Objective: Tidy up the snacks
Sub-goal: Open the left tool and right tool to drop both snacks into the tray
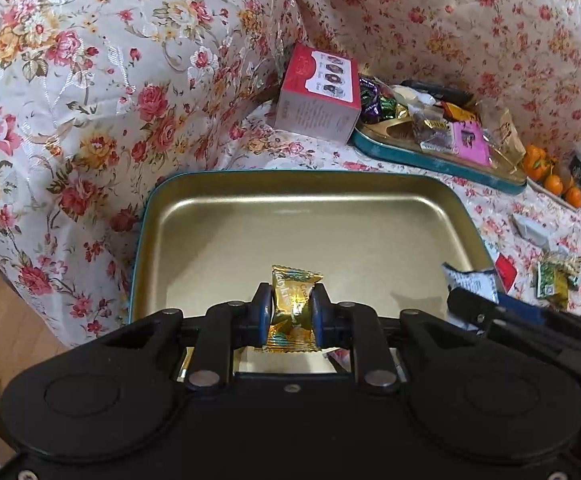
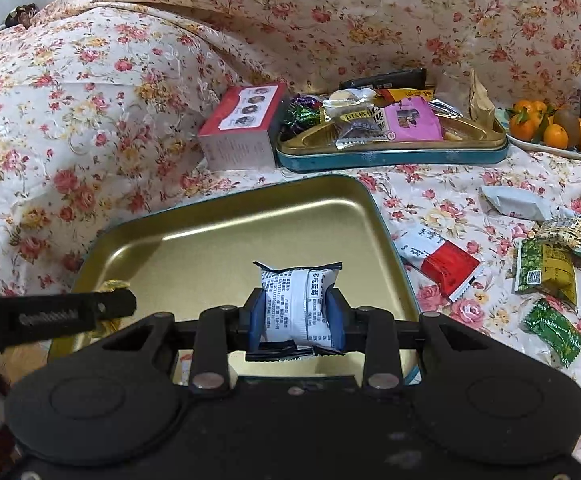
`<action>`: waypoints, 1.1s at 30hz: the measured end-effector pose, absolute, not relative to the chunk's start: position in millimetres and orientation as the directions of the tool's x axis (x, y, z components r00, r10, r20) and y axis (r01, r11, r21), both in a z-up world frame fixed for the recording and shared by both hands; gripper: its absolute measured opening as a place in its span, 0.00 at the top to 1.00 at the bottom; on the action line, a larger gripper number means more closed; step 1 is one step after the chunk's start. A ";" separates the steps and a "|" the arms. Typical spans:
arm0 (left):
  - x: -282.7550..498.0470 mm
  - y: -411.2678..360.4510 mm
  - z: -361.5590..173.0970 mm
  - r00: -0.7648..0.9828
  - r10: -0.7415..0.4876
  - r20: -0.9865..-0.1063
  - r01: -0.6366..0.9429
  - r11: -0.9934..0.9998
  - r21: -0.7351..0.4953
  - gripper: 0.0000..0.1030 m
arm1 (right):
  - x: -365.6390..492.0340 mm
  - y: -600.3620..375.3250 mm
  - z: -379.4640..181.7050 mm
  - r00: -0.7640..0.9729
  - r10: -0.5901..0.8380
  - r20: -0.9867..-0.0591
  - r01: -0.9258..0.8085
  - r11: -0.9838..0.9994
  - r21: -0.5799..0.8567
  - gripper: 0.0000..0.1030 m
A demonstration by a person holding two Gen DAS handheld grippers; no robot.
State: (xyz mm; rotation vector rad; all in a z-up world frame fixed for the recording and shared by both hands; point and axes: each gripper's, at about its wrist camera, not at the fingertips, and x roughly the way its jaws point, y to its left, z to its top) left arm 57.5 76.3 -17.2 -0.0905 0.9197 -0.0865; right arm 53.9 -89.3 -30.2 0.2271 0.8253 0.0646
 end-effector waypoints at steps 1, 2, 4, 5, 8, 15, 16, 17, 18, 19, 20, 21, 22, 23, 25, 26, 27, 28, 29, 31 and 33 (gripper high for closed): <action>57.6 76.7 -17.1 0.604 -0.113 -0.789 0.033 0.993 -0.117 0.69 | 53.8 -89.9 -31.0 0.678 0.146 -0.721 0.033 0.973 0.229 0.66; 58.2 77.7 -17.2 0.604 -0.112 -0.789 0.030 0.993 -0.118 0.69 | 53.4 -90.1 -31.4 0.678 0.148 -0.720 0.033 0.973 0.230 0.66; 58.8 78.9 -17.8 0.604 -0.115 -0.789 0.028 0.992 -0.124 0.69 | 53.4 -89.2 -31.8 0.678 0.148 -0.720 0.028 0.974 0.227 0.66; 58.7 78.9 -17.9 0.603 -0.120 -0.788 0.033 0.991 -0.127 0.69 | 53.7 -88.3 -32.0 0.678 0.146 -0.721 0.026 0.975 0.222 0.66; 58.2 76.9 -17.7 0.604 -0.112 -0.789 0.034 0.993 -0.114 0.68 | 52.7 -86.4 -32.9 0.678 0.144 -0.721 0.017 0.977 0.211 0.66; 57.9 71.3 -20.2 0.595 -0.104 -0.797 0.049 0.994 -0.093 0.68 | 50.8 -84.5 -31.5 0.683 0.150 -0.715 0.001 0.978 0.206 0.63; 57.8 70.6 -20.5 0.595 -0.101 -0.798 0.050 0.995 -0.088 0.68 | 50.6 -84.7 -30.8 0.684 0.153 -0.714 -0.003 0.978 0.206 0.63; 58.2 69.9 -20.9 0.593 -0.097 -0.799 0.051 0.995 -0.083 0.68 | 50.3 -84.4 -30.2 0.685 0.152 -0.713 -0.005 0.979 0.204 0.63; 58.2 69.4 -21.3 0.592 -0.094 -0.801 0.051 0.996 -0.079 0.68 | 49.9 -84.0 -29.7 0.686 0.151 -0.712 -0.007 0.980 0.201 0.63; 58.7 69.3 -21.7 0.590 -0.094 -0.802 0.052 0.996 -0.078 0.68 | 49.5 -83.6 -29.4 0.687 0.150 -0.711 -0.009 0.980 0.199 0.63; 58.9 69.4 -22.0 0.589 -0.094 -0.803 0.052 0.996 -0.079 0.68 | 49.0 -83.9 -29.3 0.686 0.152 -0.712 -0.011 0.980 0.198 0.63; 58.7 69.4 -22.1 0.588 -0.093 -0.804 0.051 0.996 -0.078 0.68 | 48.7 -83.6 -29.3 0.685 0.153 -0.712 -0.013 0.980 0.198 0.63; 59.0 69.5 -22.3 0.586 -0.091 -0.805 0.049 0.996 -0.077 0.68 | 48.4 -83.8 -29.2 0.685 0.155 -0.712 -0.015 0.980 0.199 0.63; 58.8 69.4 -22.7 0.586 -0.087 -0.806 0.047 0.996 -0.074 0.68 | 48.0 -83.9 -29.2 0.684 0.156 -0.713 -0.016 0.980 0.199 0.63; 58.6 69.4 -23.2 0.585 -0.081 -0.807 0.044 0.997 -0.068 0.68 | 47.3 -83.4 -28.8 0.683 0.156 -0.714 -0.017 0.980 0.197 0.63; 58.7 69.3 -23.3 0.585 -0.078 -0.808 0.043 0.997 -0.066 0.68 | 46.9 -83.4 -28.5 0.683 0.156 -0.713 -0.019 0.980 0.197 0.63; 58.5 69.2 -23.3 0.585 -0.077 -0.808 0.043 0.997 -0.064 0.68 | 47.0 -83.5 -28.2 0.683 0.157 -0.713 -0.020 0.980 0.196 0.63; 58.4 68.9 -23.2 0.585 -0.075 -0.807 0.042 0.997 -0.062 0.68 | 46.6 -83.5 -27.7 0.683 0.156 -0.713 -0.021 0.981 0.195 0.63; 58.2 68.6 -22.9 0.586 -0.074 -0.807 0.042 0.997 -0.061 0.68 | 46.1 -83.4 -27.1 0.684 0.156 -0.713 -0.021 0.981 0.195 0.63; 57.6 67.3 -22.2 0.590 -0.071 -0.804 0.045 0.997 -0.055 0.68 | 44.7 -84.0 -25.7 0.685 0.158 -0.711 -0.023 0.980 0.196 0.63; 56.8 65.4 -21.6 0.595 -0.066 -0.801 0.048 0.998 -0.046 0.68 | 43.2 -84.3 -23.7 0.689 0.157 -0.707 -0.024 0.981 0.195 0.63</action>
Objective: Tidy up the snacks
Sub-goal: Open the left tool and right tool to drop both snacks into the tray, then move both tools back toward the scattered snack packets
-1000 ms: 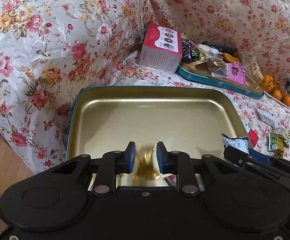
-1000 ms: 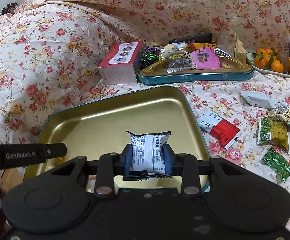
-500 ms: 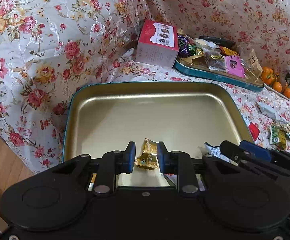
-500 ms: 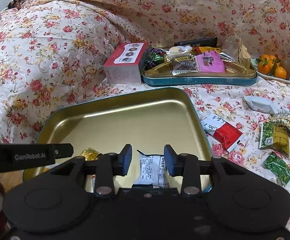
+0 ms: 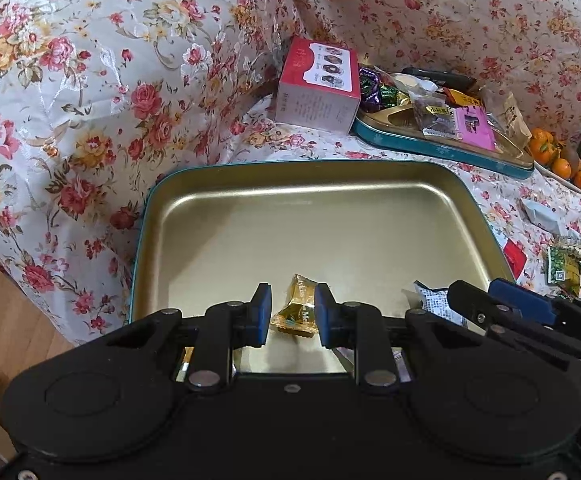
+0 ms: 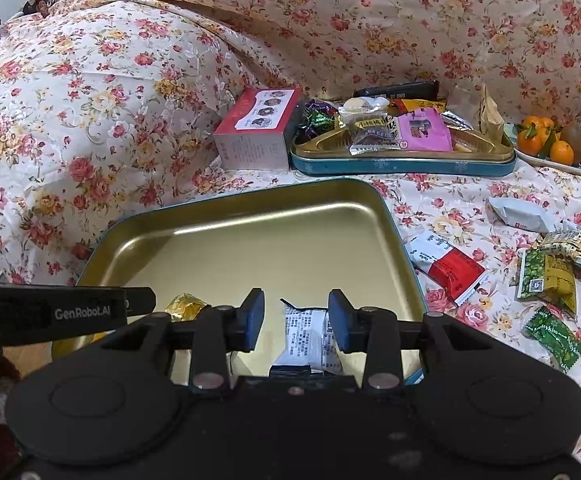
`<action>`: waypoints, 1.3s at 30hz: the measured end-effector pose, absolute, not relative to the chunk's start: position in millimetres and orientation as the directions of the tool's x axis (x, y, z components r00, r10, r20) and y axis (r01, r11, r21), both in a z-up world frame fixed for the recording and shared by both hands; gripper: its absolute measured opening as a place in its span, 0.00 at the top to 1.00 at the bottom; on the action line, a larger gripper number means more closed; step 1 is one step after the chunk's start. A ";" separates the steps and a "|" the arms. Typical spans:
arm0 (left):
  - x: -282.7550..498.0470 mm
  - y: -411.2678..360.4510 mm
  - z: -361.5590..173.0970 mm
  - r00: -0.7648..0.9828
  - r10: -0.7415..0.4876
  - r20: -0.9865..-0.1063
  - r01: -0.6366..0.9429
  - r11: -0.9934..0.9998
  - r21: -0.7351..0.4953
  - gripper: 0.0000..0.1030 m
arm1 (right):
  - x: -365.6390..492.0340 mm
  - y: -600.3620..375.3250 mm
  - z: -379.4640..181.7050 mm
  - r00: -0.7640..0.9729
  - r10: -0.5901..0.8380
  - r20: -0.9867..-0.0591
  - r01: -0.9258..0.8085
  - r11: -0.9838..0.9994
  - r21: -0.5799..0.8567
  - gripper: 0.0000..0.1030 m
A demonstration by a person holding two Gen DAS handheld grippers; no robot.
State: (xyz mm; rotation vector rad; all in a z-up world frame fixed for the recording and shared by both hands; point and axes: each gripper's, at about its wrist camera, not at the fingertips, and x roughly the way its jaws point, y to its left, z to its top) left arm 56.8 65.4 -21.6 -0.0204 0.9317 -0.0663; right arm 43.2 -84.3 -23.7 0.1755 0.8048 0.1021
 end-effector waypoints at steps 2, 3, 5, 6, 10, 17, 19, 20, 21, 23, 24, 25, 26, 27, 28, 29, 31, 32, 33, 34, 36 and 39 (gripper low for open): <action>55.3 63.4 -20.6 0.600 -0.062 -0.798 0.052 0.998 -0.038 0.68 | 40.9 -84.4 -21.2 0.694 0.159 -0.702 -0.027 0.980 0.196 0.63; 54.6 62.5 -19.9 0.603 -0.059 -0.796 0.055 0.998 -0.033 0.68 | 39.5 -84.7 -19.6 0.697 0.160 -0.699 -0.028 0.980 0.197 0.63; 53.4 60.8 -18.3 0.610 -0.058 -0.790 0.062 0.998 -0.025 0.68 | 37.3 -85.1 -16.8 0.702 0.162 -0.694 -0.030 0.980 0.199 0.63; 52.6 59.9 -17.6 0.614 -0.056 -0.788 0.064 0.998 -0.021 0.68 | 35.4 -85.6 -15.2 0.705 0.162 -0.690 -0.030 0.979 0.199 0.63; 48.9 54.7 -15.9 0.627 -0.049 -0.778 0.078 0.997 0.000 0.68 | 28.8 -91.5 -8.8 0.720 0.163 -0.674 -0.024 0.977 0.210 0.63; 37.7 35.6 -14.1 0.662 -0.031 -0.749 0.125 0.990 0.070 0.68 | 12.0 -120.1 -1.8 0.748 0.138 -0.649 0.007 0.977 0.215 0.63; 33.8 29.2 -13.7 0.663 -0.050 -0.747 0.151 0.986 0.067 0.68 | 4.9 -135.0 -2.7 0.753 0.117 -0.647 0.032 0.976 0.213 0.62; 30.9 24.3 -13.8 0.667 -0.059 -0.742 0.163 0.984 0.068 0.68 | 1.2 -142.5 -3.8 0.753 0.107 -0.649 0.045 0.976 0.214 0.62; 28.3 20.0 -14.3 0.672 -0.062 -0.738 0.172 0.982 0.074 0.68 | -2.9 -150.8 -5.6 0.751 0.096 -0.653 0.062 0.975 0.215 0.62; 22.4 8.3 -16.3 0.683 -0.064 -0.728 0.191 0.977 0.094 0.68 | -12.8 -169.5 -11.2 0.743 0.073 -0.665 0.100 0.971 0.219 0.62; 19.0 1.3 -16.7 0.687 -0.063 -0.724 0.196 0.975 0.101 0.68 | -17.6 -179.1 -14.3 0.738 0.060 -0.672 0.121 0.968 0.220 0.62; 15.0 -5.8 -16.7 0.691 -0.066 -0.720 0.200 0.974 0.103 0.68 | -23.3 -190.3 -18.2 0.732 0.044 -0.680 0.147 0.964 0.220 0.62; 11.2 -11.9 -16.2 0.694 -0.073 -0.716 0.205 0.974 0.099 0.68 | -28.0 -197.7 -21.0 0.728 0.030 -0.685 0.169 0.961 0.221 0.62; 6.6 -19.2 -15.4 0.694 -0.083 -0.715 0.212 0.973 0.093 0.68 | -33.7 -207.7 -24.7 0.723 0.012 -0.691 0.196 0.955 0.221 0.62; 2.2 -26.8 -14.5 0.692 -0.094 -0.716 0.221 0.971 0.087 0.68 | -38.9 -217.9 -28.2 0.716 -0.006 -0.698 0.224 0.949 0.222 0.62; -2.0 -34.9 -13.7 0.688 -0.108 -0.718 0.237 0.968 0.081 0.68 | -43.4 -226.7 -31.5 0.711 -0.019 -0.703 0.245 0.944 0.223 0.62; -10.4 -51.7 -11.8 0.681 -0.142 -0.719 0.276 0.958 0.072 0.68 | -50.4 -244.2 -38.7 0.698 -0.048 -0.714 0.288 0.932 0.220 0.62; -14.2 -59.8 -11.1 0.678 -0.156 -0.719 0.295 0.953 0.072 0.67 | -52.1 -250.2 -42.0 0.693 -0.058 -0.719 0.304 0.928 0.218 0.62; -17.4 -68.2 -10.6 0.673 -0.166 -0.720 0.311 0.947 0.073 0.67 | -54.2 -255.7 -45.5 0.688 -0.069 -0.723 0.318 0.924 0.214 0.62; -20.1 -75.1 -10.8 0.670 -0.175 -0.721 0.323 0.944 0.071 0.67 | -56.1 -261.0 -48.9 0.682 -0.081 -0.727 0.332 0.920 0.209 0.62; -23.1 -87.3 -12.2 0.653 -0.197 -0.731 0.341 0.939 0.051 0.67 | -56.2 -266.5 -53.4 0.677 -0.093 -0.730 0.343 0.918 0.200 0.62; -23.6 -101.5 -16.4 0.612 -0.232 -0.756 0.356 0.935 0.001 0.67 | -58.0 -271.8 -57.4 0.678 -0.095 -0.729 0.339 0.920 0.195 0.62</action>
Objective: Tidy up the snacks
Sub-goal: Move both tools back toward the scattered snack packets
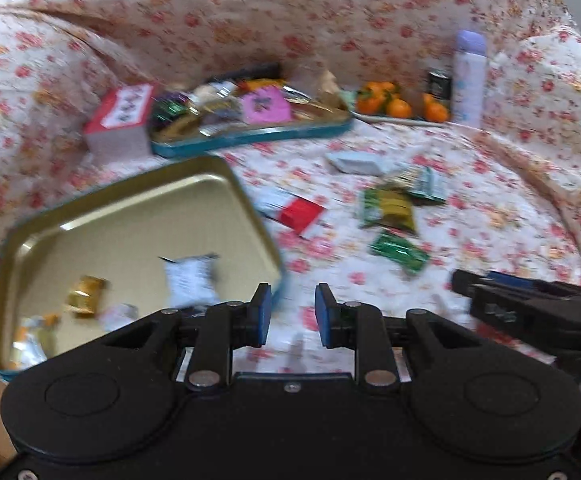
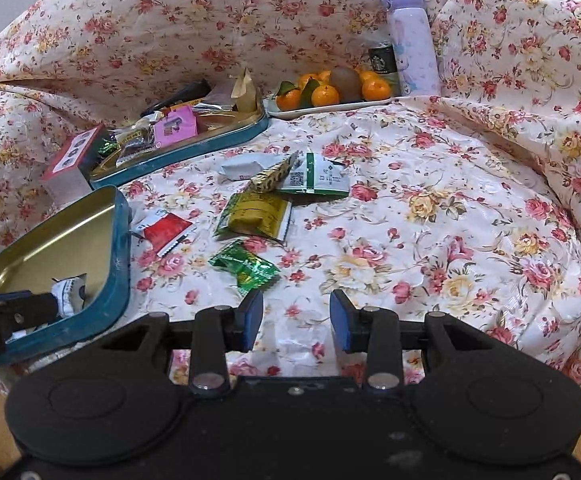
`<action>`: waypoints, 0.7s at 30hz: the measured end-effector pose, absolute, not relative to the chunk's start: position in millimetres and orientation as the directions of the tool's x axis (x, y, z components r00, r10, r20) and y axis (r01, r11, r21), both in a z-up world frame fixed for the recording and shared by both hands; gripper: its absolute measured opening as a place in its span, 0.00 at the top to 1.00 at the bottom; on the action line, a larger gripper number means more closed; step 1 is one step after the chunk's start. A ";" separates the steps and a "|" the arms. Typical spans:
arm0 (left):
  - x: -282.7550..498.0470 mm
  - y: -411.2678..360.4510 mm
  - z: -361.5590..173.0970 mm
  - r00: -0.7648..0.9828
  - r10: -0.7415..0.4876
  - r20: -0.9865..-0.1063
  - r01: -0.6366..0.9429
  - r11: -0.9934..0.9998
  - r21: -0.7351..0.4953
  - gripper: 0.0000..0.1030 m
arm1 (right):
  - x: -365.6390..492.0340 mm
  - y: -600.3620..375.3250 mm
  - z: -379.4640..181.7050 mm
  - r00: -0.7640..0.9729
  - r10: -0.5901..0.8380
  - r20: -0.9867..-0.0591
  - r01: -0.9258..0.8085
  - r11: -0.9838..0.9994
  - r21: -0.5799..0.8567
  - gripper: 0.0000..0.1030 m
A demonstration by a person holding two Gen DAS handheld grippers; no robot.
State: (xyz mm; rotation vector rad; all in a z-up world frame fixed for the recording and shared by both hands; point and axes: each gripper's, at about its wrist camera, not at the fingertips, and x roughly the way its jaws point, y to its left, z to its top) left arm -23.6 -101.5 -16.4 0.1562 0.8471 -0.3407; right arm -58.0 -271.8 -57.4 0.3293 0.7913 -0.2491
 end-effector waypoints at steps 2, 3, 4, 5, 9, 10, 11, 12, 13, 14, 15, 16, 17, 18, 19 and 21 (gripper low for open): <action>-21.4 -110.1 -19.7 0.595 -0.239 -0.768 0.355 0.935 -0.016 0.67 | -56.0 -274.7 -59.1 0.679 -0.088 -0.728 0.336 0.920 0.202 0.61; -21.4 -114.6 -20.9 0.591 -0.238 -0.771 0.354 0.935 -0.018 0.67 | -55.3 -277.0 -60.7 0.680 -0.084 -0.729 0.335 0.920 0.206 0.61; -21.2 -118.6 -21.9 0.588 -0.239 -0.773 0.354 0.935 -0.019 0.67 | -54.8 -278.7 -62.0 0.679 -0.081 -0.730 0.333 0.920 0.208 0.61; -19.1 -122.4 -22.5 0.587 -0.238 -0.774 0.354 0.935 -0.019 0.67 | -54.6 -280.6 -62.9 0.678 -0.078 -0.731 0.331 0.920 0.209 0.61; -6.7 -133.7 -23.8 0.582 -0.229 -0.780 0.332 0.943 -0.029 0.67 | -50.4 -287.2 -68.1 0.676 -0.072 -0.734 0.336 0.916 0.220 0.61; -1.2 -136.2 -24.5 0.581 -0.225 -0.782 0.322 0.946 -0.033 0.67 | -49.9 -288.6 -69.4 0.675 -0.070 -0.734 0.339 0.914 0.224 0.61; 5.4 -139.2 -24.9 0.582 -0.217 -0.784 0.307 0.951 -0.035 0.67 | -49.7 -289.7 -70.5 0.675 -0.069 -0.734 0.340 0.912 0.227 0.61; 11.2 -141.7 -25.3 0.581 -0.207 -0.787 0.293 0.955 -0.034 0.67 | -49.2 -290.6 -71.9 0.675 -0.068 -0.735 0.342 0.911 0.230 0.61; 18.8 -144.5 -25.9 0.579 -0.194 -0.792 0.276 0.961 -0.034 0.67 | -48.5 -291.6 -73.2 0.675 -0.067 -0.735 0.344 0.909 0.233 0.61; 25.6 -146.8 -26.8 0.575 -0.184 -0.797 0.261 0.965 -0.034 0.67 | -48.4 -291.7 -73.6 0.675 -0.065 -0.735 0.345 0.908 0.237 0.61; 34.4 -148.9 -27.8 0.570 -0.170 -0.804 0.240 0.970 -0.035 0.67 | -47.5 -292.1 -74.7 0.675 -0.063 -0.735 0.346 0.907 0.240 0.61; 43.3 -150.4 -28.9 0.564 -0.157 -0.810 0.215 0.976 -0.040 0.67 | -46.5 -292.9 -76.0 0.676 -0.060 -0.735 0.345 0.907 0.243 0.61; 51.9 -151.8 -30.1 0.558 -0.145 -0.817 0.192 0.980 -0.043 0.67 | -45.4 -293.7 -76.9 0.676 -0.057 -0.735 0.344 0.906 0.246 0.61; 58.8 -153.0 -31.3 0.554 -0.134 -0.821 0.173 0.984 -0.044 0.67 | -44.5 -294.9 -77.7 0.677 -0.052 -0.734 0.342 0.905 0.252 0.61; 65.4 -154.3 -32.5 0.552 -0.122 -0.825 0.154 0.987 -0.043 0.67 | -43.5 -296.0 -78.4 0.678 -0.047 -0.733 0.342 0.903 0.258 0.61; 78.8 -158.5 -34.9 0.549 -0.089 -0.831 0.113 0.993 -0.032 0.67 | -41.7 -298.6 -79.3 0.681 -0.040 -0.731 0.343 0.900 0.270 0.61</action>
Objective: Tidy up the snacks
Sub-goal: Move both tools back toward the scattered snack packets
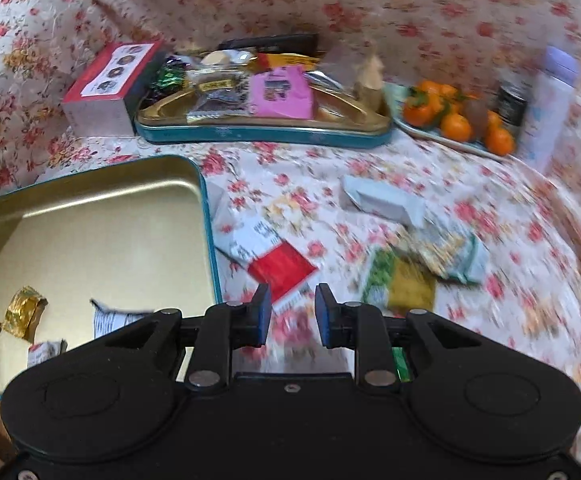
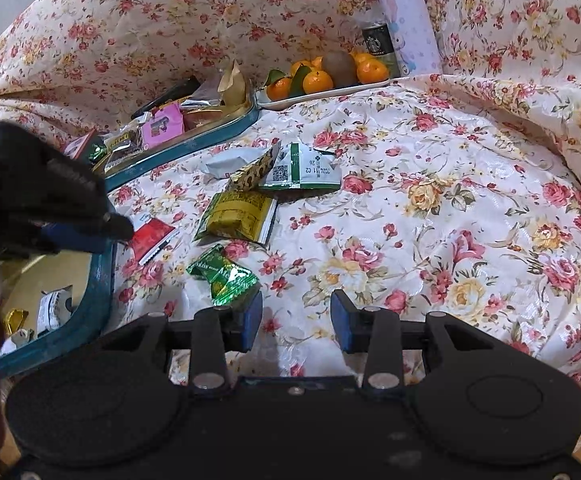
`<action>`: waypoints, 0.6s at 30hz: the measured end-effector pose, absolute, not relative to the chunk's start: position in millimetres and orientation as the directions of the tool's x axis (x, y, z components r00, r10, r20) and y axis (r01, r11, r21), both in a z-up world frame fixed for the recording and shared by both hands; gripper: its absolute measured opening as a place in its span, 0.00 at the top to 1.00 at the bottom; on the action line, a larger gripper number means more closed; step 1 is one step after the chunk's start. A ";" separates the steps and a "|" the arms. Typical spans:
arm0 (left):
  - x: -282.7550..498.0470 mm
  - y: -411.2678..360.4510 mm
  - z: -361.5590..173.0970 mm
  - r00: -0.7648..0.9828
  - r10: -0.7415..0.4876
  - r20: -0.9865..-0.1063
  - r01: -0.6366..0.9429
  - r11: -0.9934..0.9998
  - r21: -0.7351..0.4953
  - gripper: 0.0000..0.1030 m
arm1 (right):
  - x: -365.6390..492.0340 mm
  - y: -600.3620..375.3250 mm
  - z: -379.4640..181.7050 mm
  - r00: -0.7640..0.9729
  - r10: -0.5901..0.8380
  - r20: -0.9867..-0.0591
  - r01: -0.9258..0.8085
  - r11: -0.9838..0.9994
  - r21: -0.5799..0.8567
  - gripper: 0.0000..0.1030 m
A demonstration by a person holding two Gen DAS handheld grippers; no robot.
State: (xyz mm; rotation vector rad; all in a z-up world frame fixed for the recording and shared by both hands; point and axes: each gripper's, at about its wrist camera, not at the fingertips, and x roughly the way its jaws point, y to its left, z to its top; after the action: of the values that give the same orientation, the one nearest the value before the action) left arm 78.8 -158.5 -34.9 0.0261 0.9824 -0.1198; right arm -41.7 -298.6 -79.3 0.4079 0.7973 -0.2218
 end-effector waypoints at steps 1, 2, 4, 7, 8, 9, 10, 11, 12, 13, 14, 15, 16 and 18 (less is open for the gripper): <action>84.5 -159.9 -36.3 0.545 -0.075 -0.835 0.095 0.995 -0.027 0.67 | -40.7 -300.3 -79.7 0.683 -0.036 -0.730 0.343 0.897 0.277 0.61; 90.3 -160.6 -38.0 0.539 -0.065 -0.840 0.078 0.997 -0.027 0.67 | -40.2 -301.4 -79.7 0.685 -0.034 -0.728 0.344 0.896 0.282 0.61; 100.4 -160.8 -41.6 0.524 -0.050 -0.850 0.050 0.998 -0.028 0.67 | -38.4 -304.3 -80.1 0.689 -0.028 -0.724 0.342 0.893 0.291 0.61; 111.4 -162.0 -47.0 0.508 -0.027 -0.861 0.023 1.000 -0.018 0.67 | -36.1 -307.7 -80.2 0.694 -0.024 -0.719 0.337 0.894 0.295 0.61; 114.6 -163.0 -48.6 0.504 -0.019 -0.863 0.019 1.000 -0.010 0.67 | -35.1 -308.8 -80.7 0.695 -0.024 -0.719 0.338 0.893 0.297 0.61; 117.2 -163.7 -50.6 0.501 -0.011 -0.866 0.018 1.000 -0.003 0.67 | -34.2 -310.4 -81.2 0.696 -0.021 -0.718 0.338 0.891 0.302 0.61; 119.5 -164.7 -52.4 0.496 -0.006 -0.868 0.018 1.000 0.004 0.67 | -33.3 -312.1 -81.8 0.697 -0.017 -0.717 0.339 0.889 0.309 0.61; 122.2 -165.3 -54.2 0.490 -0.001 -0.872 0.015 1.000 0.007 0.67 | -32.8 -313.4 -82.2 0.698 -0.015 -0.716 0.341 0.886 0.314 0.61; 124.4 -165.4 -56.6 0.483 0.002 -0.876 0.011 1.000 0.008 0.67 | -32.2 -314.6 -82.4 0.700 -0.013 -0.715 0.342 0.884 0.318 0.61; 126.5 -165.6 -58.6 0.478 0.004 -0.878 0.007 1.000 0.009 0.67 | -31.8 -315.1 -82.5 0.701 -0.012 -0.713 0.342 0.883 0.321 0.61; 128.0 -165.7 -59.8 0.479 0.008 -0.878 0.003 1.000 0.010 0.67 | -31.6 -315.0 -82.6 0.702 -0.011 -0.712 0.341 0.883 0.323 0.61; 130.2 -166.4 -60.2 0.479 0.007 -0.878 0.005 1.000 0.010 0.67 | -30.9 -315.4 -83.0 0.703 -0.008 -0.711 0.338 0.884 0.324 0.61; 132.4 -167.0 -60.7 0.479 0.003 -0.878 0.009 1.000 0.009 0.67 | -30.1 -315.4 -83.3 0.703 -0.006 -0.711 0.334 0.886 0.323 0.61; 135.4 -168.6 -60.8 0.480 -0.002 -0.877 0.017 1.000 0.007 0.67 | -29.1 -314.6 -83.6 0.704 -0.008 -0.710 0.327 0.892 0.313 0.61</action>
State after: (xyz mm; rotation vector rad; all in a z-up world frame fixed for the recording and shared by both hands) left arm 135.4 -168.6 -60.8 0.0155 1.0700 -0.0120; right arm -29.1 -314.6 -83.6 0.4410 0.7732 -0.1931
